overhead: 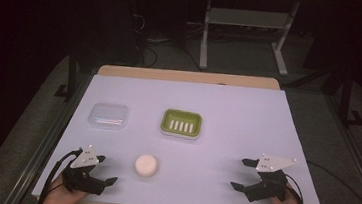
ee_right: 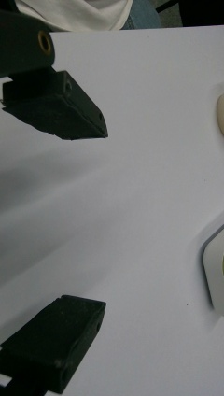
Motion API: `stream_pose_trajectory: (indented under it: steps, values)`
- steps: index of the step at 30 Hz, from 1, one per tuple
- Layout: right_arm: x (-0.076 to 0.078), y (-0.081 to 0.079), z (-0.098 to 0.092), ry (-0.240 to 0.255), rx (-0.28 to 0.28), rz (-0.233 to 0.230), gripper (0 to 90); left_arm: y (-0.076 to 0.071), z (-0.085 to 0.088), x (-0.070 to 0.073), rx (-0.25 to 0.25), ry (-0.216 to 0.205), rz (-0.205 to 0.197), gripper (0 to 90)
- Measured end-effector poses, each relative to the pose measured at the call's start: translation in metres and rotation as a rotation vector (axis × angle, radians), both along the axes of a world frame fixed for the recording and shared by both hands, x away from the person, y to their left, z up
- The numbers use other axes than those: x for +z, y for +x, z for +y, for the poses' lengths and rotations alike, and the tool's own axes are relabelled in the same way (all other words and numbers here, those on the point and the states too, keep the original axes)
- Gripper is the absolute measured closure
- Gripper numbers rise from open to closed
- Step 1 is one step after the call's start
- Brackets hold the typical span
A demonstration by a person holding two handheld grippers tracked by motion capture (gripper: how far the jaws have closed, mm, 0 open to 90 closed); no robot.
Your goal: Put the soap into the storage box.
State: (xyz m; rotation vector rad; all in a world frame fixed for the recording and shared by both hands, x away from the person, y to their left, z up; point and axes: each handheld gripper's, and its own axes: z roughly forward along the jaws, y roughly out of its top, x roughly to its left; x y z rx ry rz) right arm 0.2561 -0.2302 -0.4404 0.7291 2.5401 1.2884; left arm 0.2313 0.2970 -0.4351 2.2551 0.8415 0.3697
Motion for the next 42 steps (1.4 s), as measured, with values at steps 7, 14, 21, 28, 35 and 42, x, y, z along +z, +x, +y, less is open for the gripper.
stream_pose_trajectory:
  steps: [7, 14, 21, 28, 35, 42]
  values:
    - [0.000, -0.001, 0.001, -0.006, 0.005, -0.010, 13.1, 0.000, 0.000, 0.000, 0.013, 0.002, 0.001, 15.3]
    - [0.001, -0.001, 0.003, -0.011, 0.013, -0.008, 13.1, 0.000, -0.004, 0.000, -0.002, 0.007, -0.001, 14.9]
    - [0.001, -0.002, 0.003, -0.010, 0.013, -0.012, 13.1, 0.000, -0.009, 0.000, -0.021, 0.014, -0.005, 14.9]
    - [0.002, -0.003, 0.004, -0.007, 0.018, -0.016, 13.1, -0.001, -0.015, 0.000, -0.036, 0.012, -0.006, 14.8]
    - [0.003, -0.003, 0.005, -0.010, 0.025, -0.018, 13.1, 0.000, -0.019, 0.001, -0.043, 0.013, -0.014, 14.9]
    - [0.003, -0.003, 0.006, -0.010, 0.028, -0.019, 13.1, 0.001, -0.023, 0.001, -0.053, 0.012, -0.015, 14.8]
